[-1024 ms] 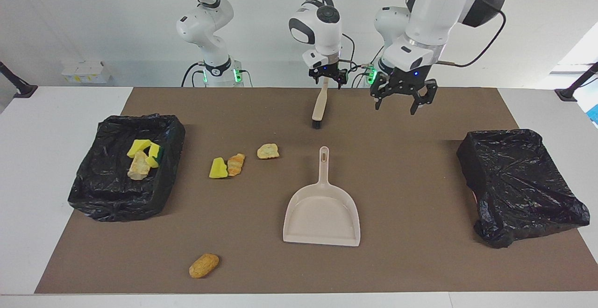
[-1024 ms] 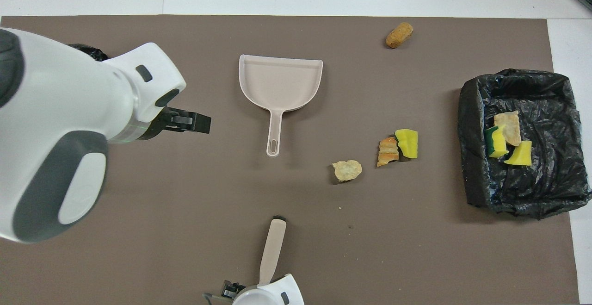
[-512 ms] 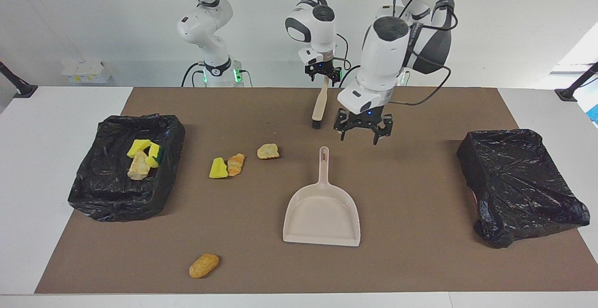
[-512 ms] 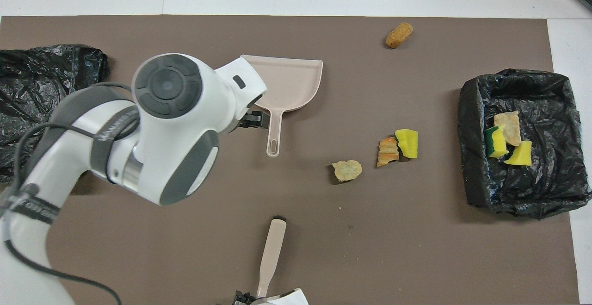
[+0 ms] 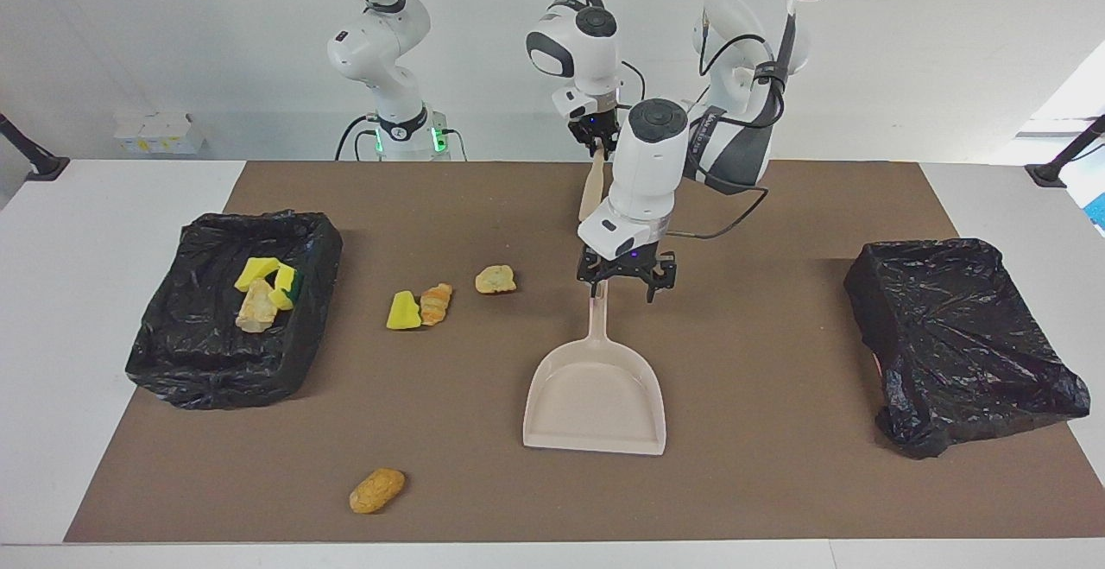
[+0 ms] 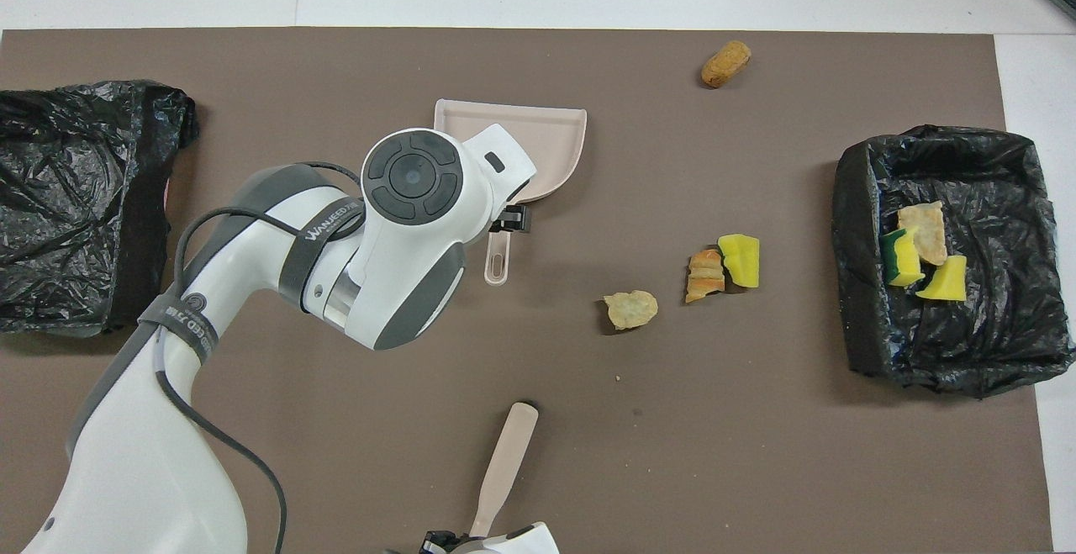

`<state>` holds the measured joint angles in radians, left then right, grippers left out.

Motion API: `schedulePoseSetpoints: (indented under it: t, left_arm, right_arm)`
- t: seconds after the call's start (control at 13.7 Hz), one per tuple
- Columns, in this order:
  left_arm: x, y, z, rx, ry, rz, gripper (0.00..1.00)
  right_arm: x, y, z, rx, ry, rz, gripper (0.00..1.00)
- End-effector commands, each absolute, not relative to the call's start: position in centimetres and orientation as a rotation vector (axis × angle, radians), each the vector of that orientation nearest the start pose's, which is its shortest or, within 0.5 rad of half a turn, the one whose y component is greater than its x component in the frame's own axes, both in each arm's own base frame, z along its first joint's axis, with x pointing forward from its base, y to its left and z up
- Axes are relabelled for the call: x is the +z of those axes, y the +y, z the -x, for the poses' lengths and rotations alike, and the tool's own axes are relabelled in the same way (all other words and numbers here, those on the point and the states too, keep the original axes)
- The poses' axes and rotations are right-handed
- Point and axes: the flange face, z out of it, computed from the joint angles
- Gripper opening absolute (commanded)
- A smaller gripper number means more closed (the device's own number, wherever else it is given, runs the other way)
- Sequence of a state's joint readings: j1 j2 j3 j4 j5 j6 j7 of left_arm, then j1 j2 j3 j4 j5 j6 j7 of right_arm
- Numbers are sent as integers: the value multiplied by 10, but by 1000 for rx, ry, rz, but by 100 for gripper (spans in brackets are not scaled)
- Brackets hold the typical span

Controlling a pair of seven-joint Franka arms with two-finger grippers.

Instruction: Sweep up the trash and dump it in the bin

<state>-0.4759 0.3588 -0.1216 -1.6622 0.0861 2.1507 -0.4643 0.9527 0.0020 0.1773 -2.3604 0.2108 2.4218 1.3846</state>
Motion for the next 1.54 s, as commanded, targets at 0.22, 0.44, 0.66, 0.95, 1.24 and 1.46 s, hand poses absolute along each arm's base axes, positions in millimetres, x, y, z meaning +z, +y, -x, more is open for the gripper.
schedulePoseSetpoints:
  t: [0.22, 0.44, 0.66, 0.95, 1.24, 1.46]
  left_arm:
    - [352, -398, -563, -181, 289, 3150, 100]
    - [351, -398, -563, -181, 289, 3150, 96]
    - [354, -399, -566, -206, 306, 3135, 76]
    - [356, -398, -571, -248, 320, 3122, 54]
    - [364, -391, -576, -268, 320, 3118, 15]
    - [392, -385, -577, -298, 330, 3102, 7]
  right_arm:
    - [336, 455, -235, 176, 607, 2948, 0]
    - [351, 439, -272, 202, 685, 2954, 0]
    - [369, 414, -302, 261, 777, 2984, 0]
    - [397, 352, -335, 368, 759, 3055, 0]
    - [410, 293, -366, 430, 656, 3180, 0]
    - [423, 244, -388, 436, 436, 3417, 0]
